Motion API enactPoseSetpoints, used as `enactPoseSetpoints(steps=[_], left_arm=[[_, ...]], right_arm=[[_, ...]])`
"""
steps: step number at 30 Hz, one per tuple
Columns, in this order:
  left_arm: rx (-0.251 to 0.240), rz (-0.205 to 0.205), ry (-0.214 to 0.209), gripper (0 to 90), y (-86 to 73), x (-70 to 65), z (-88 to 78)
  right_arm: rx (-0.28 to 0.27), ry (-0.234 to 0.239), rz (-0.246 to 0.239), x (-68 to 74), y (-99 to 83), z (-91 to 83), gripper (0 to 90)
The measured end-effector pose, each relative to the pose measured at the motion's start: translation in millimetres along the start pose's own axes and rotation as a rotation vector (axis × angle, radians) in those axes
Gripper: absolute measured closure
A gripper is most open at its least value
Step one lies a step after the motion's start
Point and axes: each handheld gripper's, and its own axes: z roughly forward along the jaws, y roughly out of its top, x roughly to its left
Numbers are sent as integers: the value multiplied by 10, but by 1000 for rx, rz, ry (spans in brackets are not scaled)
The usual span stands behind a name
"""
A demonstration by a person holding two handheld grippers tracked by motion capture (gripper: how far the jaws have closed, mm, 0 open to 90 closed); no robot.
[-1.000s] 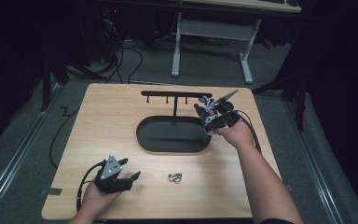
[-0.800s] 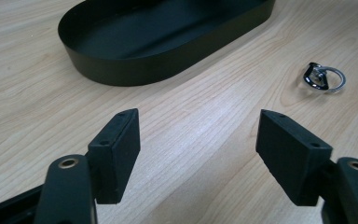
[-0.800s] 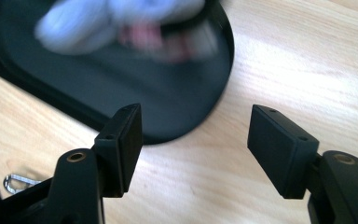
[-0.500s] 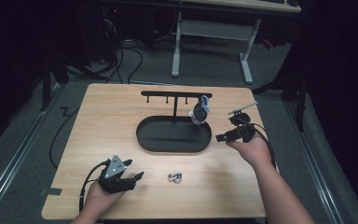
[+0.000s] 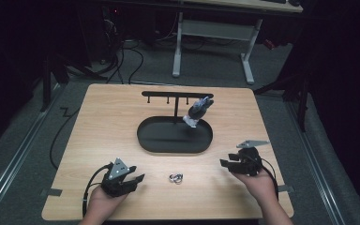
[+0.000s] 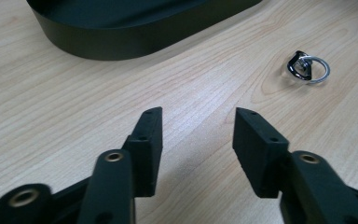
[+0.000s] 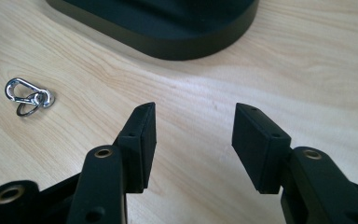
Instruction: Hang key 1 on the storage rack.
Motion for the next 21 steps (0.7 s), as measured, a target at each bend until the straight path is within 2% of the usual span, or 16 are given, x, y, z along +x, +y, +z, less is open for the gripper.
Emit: enactPoseSetpoints(steps=[4,6,9,12,14,17,18,19,21], left_arm=[[41,-3,-6,680,31,-107,122],[76,15,10,793,70,-203,213],[95,31,21,879,158,-388,376],[94,60,15,900,261,-575,550],[102,78,0,900,335,-684,641],[118,100,-26,900,414,-833,732],[118,100,-26,900,414,-833,732],[129,108,-54,900,468,-934,790],[130,129,-75,900,530,-1060,853]], right_arm=[[-78,-8,7,33,-335,-23,492],[-122,-31,1,57,-492,-63,493],[-133,-24,-17,83,-641,-152,501],[-138,-18,-17,75,-709,-216,501],[-126,-18,-38,76,-739,-232,495],[-122,-17,-50,96,-801,-271,499],[-124,-7,-51,105,-820,-279,500],[-116,-2,-55,112,-838,-282,499],[-104,3,-64,128,-867,-275,499]])
